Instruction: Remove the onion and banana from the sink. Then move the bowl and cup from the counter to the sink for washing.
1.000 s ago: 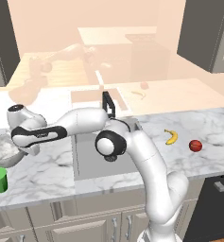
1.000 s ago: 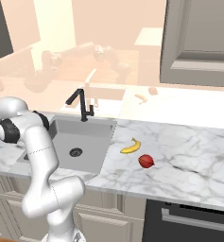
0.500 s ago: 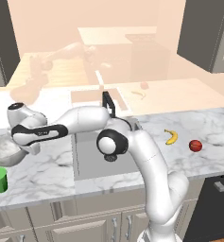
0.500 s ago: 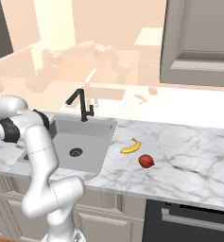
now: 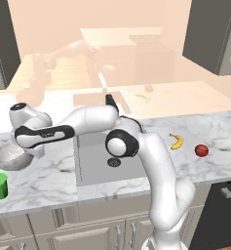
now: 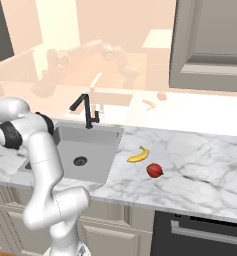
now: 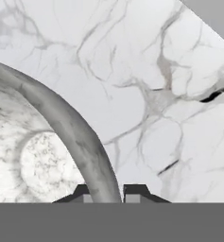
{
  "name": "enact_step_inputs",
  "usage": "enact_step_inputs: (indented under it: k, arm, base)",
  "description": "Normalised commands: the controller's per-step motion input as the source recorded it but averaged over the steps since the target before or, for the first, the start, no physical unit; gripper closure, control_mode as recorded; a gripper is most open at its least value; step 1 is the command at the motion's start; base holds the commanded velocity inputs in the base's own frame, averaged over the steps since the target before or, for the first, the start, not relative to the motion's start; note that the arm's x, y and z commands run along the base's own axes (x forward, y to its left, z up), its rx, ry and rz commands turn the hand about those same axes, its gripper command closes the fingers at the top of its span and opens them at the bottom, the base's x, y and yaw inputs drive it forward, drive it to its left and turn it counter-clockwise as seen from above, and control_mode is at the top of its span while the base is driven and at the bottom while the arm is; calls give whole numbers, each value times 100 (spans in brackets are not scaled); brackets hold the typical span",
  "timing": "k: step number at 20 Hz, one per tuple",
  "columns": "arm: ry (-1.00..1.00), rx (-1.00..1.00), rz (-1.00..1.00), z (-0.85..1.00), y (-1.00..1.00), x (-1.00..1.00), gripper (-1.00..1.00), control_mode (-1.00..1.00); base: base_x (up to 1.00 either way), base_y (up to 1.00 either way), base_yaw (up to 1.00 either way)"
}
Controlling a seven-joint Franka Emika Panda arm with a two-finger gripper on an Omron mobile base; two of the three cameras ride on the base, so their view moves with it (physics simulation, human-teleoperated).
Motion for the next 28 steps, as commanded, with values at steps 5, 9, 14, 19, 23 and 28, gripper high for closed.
enact_step_inputs:
  k: [5,9,14,19,23,28]
  arm:
    - [-9,2,-4,12,-27,-18,100,-100]
    - [-9,5,-3,11,-31,-19,100,-100]
    - [-6,10,-5,6,-33,-19,100,-100]
    - [0,11,-10,5,-34,-15,100,-100]
    - [-1,11,-8,7,-36,-11,100,-100]
    - [0,8,-7,9,-32,-8,100,-100]
  base:
    - [0,0,0]
    - [0,0,0]
    - [0,0,0]
    - [0,0,0]
    - [0,0,0]
    - [0,0,0]
